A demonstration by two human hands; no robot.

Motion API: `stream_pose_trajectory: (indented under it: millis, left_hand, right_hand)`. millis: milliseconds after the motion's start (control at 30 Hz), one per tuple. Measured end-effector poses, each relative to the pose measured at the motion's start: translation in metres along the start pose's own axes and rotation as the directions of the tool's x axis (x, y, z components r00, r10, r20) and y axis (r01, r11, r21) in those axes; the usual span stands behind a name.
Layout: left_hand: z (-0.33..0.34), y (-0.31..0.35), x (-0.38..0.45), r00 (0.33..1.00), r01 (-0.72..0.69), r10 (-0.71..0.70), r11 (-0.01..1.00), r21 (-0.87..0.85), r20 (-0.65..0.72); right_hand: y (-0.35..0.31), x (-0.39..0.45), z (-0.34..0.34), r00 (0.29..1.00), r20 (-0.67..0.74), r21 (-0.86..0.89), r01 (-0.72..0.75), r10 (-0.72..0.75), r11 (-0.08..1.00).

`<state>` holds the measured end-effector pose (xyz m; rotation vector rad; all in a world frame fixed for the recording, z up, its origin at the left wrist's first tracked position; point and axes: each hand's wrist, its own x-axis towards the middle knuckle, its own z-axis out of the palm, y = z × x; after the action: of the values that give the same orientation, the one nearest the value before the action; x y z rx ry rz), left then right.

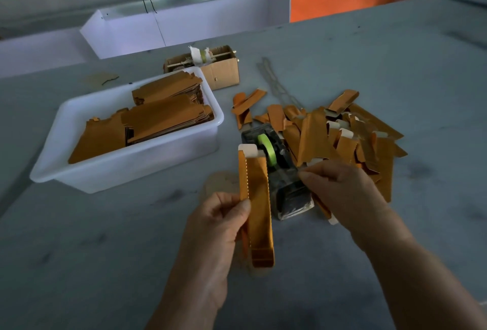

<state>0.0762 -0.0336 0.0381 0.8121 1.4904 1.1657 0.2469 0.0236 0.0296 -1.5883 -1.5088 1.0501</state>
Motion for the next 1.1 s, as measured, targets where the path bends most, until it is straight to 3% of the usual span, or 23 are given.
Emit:
stream_pose_trajectory:
  millis: [200,500,600,700,767,833,933,1100]
  left_hand:
    - [0.021,0.001,0.003,1.0,0.008,-0.007,0.997,-0.076,0.022]
    - [0.03,-0.003,0.009,0.999,0.019,-0.017,0.998,-0.068,0.039]
    - [0.031,-0.005,0.007,0.999,-0.007,0.009,0.999,-0.034,0.031]
    - [0.031,-0.006,0.006,1.0,-0.003,0.004,0.999,-0.054,0.031]
    - [0.03,-0.006,0.006,0.999,0.003,-0.001,0.999,-0.051,0.039]
    - [0.029,-0.006,0.007,0.999,0.01,-0.008,0.999,-0.044,0.053]
    - [0.028,-0.006,0.008,0.998,0.024,-0.021,0.998,-0.055,0.053]
    - [0.028,-0.009,0.01,0.998,-0.009,0.015,0.996,-0.092,0.065]
  right_hand:
    - [-0.004,0.004,0.011,0.999,0.05,-0.111,-0.002,0.007,0.994]
    - [-0.008,0.008,0.016,0.996,0.049,-0.021,-0.075,0.076,0.997]
    - [-0.008,0.004,0.019,0.99,0.072,0.211,-0.136,0.123,0.968]
    - [-0.005,-0.004,0.016,0.97,0.179,0.533,-0.238,0.166,0.812]
    - [-0.004,-0.007,0.01,0.965,0.209,0.601,-0.252,0.156,0.758]
    - [-0.004,-0.01,0.009,0.973,0.164,0.562,-0.226,0.161,0.796]
    - [-0.003,-0.014,0.013,0.988,-0.062,0.272,-0.12,0.142,0.955]
    - [0.004,-0.019,0.023,0.98,-0.196,0.045,-0.013,0.022,0.999]
